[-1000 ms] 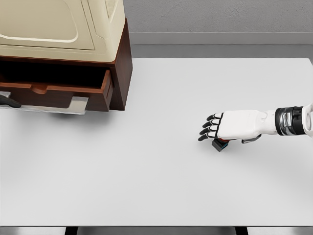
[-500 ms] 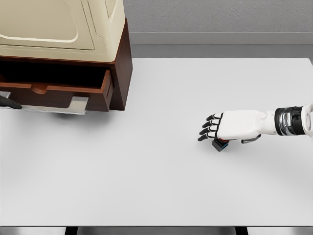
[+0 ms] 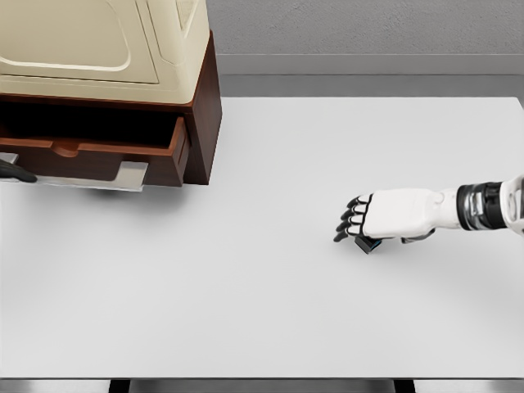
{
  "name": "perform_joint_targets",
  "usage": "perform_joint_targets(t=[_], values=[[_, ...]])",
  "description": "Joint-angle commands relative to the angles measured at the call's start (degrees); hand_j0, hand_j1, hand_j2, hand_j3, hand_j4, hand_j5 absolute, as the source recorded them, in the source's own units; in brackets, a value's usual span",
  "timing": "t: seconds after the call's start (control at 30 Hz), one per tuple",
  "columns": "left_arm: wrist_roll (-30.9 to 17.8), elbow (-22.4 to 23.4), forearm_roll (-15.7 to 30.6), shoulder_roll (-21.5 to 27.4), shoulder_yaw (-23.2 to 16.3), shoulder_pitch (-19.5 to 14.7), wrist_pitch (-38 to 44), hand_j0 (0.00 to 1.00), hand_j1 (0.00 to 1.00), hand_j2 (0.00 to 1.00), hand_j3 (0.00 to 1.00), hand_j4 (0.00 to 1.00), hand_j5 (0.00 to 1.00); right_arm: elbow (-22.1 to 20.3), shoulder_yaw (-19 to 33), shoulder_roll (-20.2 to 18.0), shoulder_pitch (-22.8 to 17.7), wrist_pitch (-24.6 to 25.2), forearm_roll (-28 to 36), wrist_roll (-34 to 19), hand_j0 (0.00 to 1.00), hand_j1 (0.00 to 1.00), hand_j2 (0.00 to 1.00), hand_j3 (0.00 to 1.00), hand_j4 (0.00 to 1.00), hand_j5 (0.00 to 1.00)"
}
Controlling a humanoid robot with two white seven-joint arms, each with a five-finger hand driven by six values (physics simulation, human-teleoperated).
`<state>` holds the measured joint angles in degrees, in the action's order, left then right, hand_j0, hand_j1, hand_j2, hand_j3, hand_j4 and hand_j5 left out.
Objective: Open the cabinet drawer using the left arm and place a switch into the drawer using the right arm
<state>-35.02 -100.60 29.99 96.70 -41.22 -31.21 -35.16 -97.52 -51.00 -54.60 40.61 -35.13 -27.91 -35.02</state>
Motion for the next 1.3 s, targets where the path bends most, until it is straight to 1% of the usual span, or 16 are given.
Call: perform_joint_targets(t=[0.0,0.13,0.17,0.3,0.37,0.4,0.53,0.63,0.73,0.77,0.8,0.9,1.1,1.17,1.27], values=[[0.02,0.06,0.42,-0.02,0.0,0.01,0.16,1.0,1.0,1.0,1.0,1.0,1.0,0.05,-0.33,0.11,0.0,0.13,-0.48,0.02,1.0,1.0,1.0,1.0,1.0,1.0],[0.02,0.14,0.33,-0.02,0.0,0.1,0.16,1.0,1.0,1.0,1.0,1.0,1.0,0.14,-0.16,0.11,0.18,0.13,-0.39,0.02,1.0,1.0,1.0,1.0,1.0,1.0],[0.02,0.23,0.33,-0.1,0.0,0.1,0.16,1.0,1.0,1.0,1.0,1.0,1.0,0.14,-0.16,0.11,0.18,0.13,-0.31,0.02,0.98,0.98,0.98,0.98,0.98,0.98],[0.02,0.23,0.33,-0.19,0.0,0.1,0.16,1.0,1.0,1.0,1.0,1.0,1.0,0.14,-0.07,0.02,0.53,0.13,-0.13,0.02,0.83,0.83,0.83,0.83,0.83,0.83],[0.02,0.23,0.15,-0.54,0.0,0.1,0.16,1.0,1.0,1.0,1.0,1.0,1.0,0.14,-0.07,0.02,0.53,0.13,-0.13,0.02,0.8,0.8,0.8,0.8,0.8,0.8],[0.02,0.23,-0.73,-0.54,0.0,0.1,0.16,1.0,1.0,1.0,1.0,1.0,1.0,0.14,-0.07,0.02,0.53,0.13,-0.04,0.02,0.8,0.8,0.8,0.8,0.8,0.8],[0.02,0.23,-0.73,-0.54,0.0,0.1,0.16,1.0,1.0,1.0,1.0,1.0,1.0,0.05,-0.42,-0.06,0.53,0.13,0.05,0.02,0.7,0.7,0.7,0.7,0.7,0.7],[0.02,0.23,-0.73,-0.54,0.0,0.1,0.16,1.0,1.0,1.0,1.0,1.0,1.0,0.05,-0.33,0.02,0.53,0.13,0.05,0.02,0.65,0.65,0.65,0.65,0.65,0.65],[0.02,0.23,-0.73,-0.81,0.0,0.1,0.16,1.0,1.0,1.0,1.0,1.0,1.0,0.05,-0.33,-0.06,0.53,0.13,0.05,0.02,0.55,0.55,0.55,0.55,0.55,0.55],[0.02,0.23,-0.73,-0.81,0.0,0.1,0.16,1.0,1.0,1.0,1.0,1.0,1.0,0.05,-0.42,-0.06,0.53,0.13,0.05,0.02,0.54,0.54,0.54,0.54,0.54,0.54],[0.02,0.23,-0.81,-0.81,0.0,0.1,0.16,1.0,1.0,1.0,1.0,1.0,1.0,0.05,-0.42,-0.06,0.53,0.13,0.05,0.02,0.48,0.48,0.48,0.48,0.48,0.48],[0.02,0.23,-0.81,-0.9,0.0,0.1,0.16,1.0,1.0,1.0,1.0,1.0,1.0,0.05,-0.33,-0.06,0.53,0.13,0.13,0.02,0.4,0.4,0.4,0.4,0.4,0.4],[0.02,0.23,-0.81,-1.25,0.0,0.1,0.16,1.0,1.0,1.0,1.0,1.0,1.0,0.14,0.55,0.02,0.53,0.13,0.4,0.02,0.4,0.4,0.4,0.4,0.4,0.4],[0.02,0.23,-0.81,-1.25,0.0,0.1,0.16,1.0,1.0,1.0,1.0,1.0,1.0,0.23,2.74,0.02,0.7,0.13,2.86,0.02,0.4,0.4,0.4,0.4,0.4,0.4],[0.02,0.23,-0.9,-1.25,0.08,0.1,0.16,1.0,1.0,1.0,1.0,1.0,1.0,0.31,3.36,0.46,2.28,0.13,4.62,0.02,0.4,0.4,0.4,0.4,0.4,0.4]])
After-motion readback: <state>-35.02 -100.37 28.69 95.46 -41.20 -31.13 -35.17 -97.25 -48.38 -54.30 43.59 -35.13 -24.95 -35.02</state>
